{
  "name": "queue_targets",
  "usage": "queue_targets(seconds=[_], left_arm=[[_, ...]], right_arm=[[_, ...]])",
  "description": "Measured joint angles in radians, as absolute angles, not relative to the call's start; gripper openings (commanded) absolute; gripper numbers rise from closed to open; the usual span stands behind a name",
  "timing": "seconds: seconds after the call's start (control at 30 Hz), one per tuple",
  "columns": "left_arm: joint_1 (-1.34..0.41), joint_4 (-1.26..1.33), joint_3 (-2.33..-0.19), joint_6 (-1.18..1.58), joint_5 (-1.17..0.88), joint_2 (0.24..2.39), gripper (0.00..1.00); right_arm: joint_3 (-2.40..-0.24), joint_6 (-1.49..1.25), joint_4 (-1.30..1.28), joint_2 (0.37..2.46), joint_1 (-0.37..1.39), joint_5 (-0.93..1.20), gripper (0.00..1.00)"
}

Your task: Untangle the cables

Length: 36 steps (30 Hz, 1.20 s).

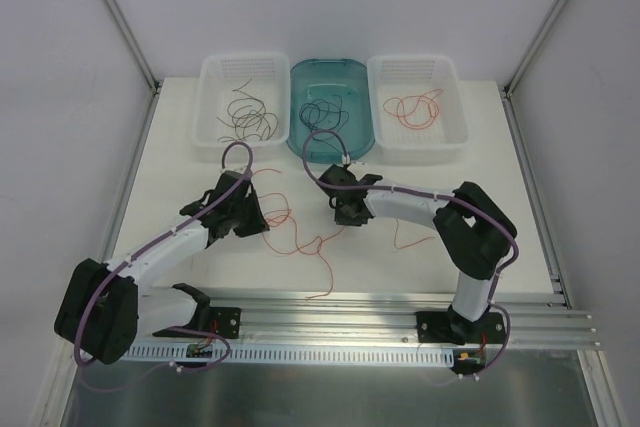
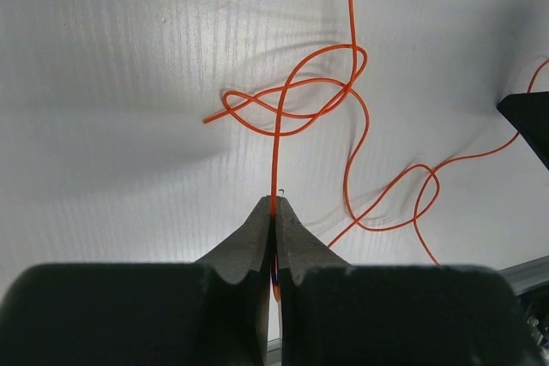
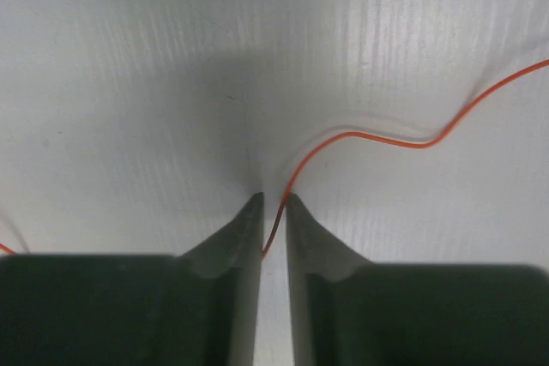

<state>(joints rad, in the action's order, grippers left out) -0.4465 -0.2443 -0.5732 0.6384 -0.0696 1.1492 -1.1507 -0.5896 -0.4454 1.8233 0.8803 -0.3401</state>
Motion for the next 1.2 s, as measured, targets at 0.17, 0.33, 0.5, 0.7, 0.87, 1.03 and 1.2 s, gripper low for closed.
queue_targets(seconds=[0.17,0.33,0.5,0.7,0.87,1.03,1.2], left_arm=[[-0.446,-0.244,-0.571,0.638,-0.064,1.118,0.0],[-0.437,-0.252,-0.541,0.638,-0.015,1.053,0.0],[-0.406,-0.262,-0.509,0.645,0.031,1.01,0.0],[-0.404,-0.271,-0.494,0.651,0.062,1.009,0.0],[-0.404,-0.27,-0.493,0.655,0.071,1.014,0.0],[-0.404,-0.271,-0.493,0.651,0.061,1.048,0.0],[-0.404,-0.271,-0.493,0.643,0.033,1.056,0.0]], right_arm=[[-1.137,-0.6,-0.449,1.811,0.858,-0.36,0.01],[-1.011,-0.567,-0.477,1.644,0.748,-0.422,0.01],[-0.952,-0.474,-0.536,1.328,0.517,-0.493,0.01],[-1.023,-0.351,-0.606,1.124,0.336,-0.509,0.01],[-1.199,-0.249,-0.699,1.107,0.321,-0.469,0.01],[-1.485,-0.134,-0.747,1.152,0.321,-0.355,0.01],[-1.814,-0.017,-0.783,1.287,0.321,-0.288,0.01]])
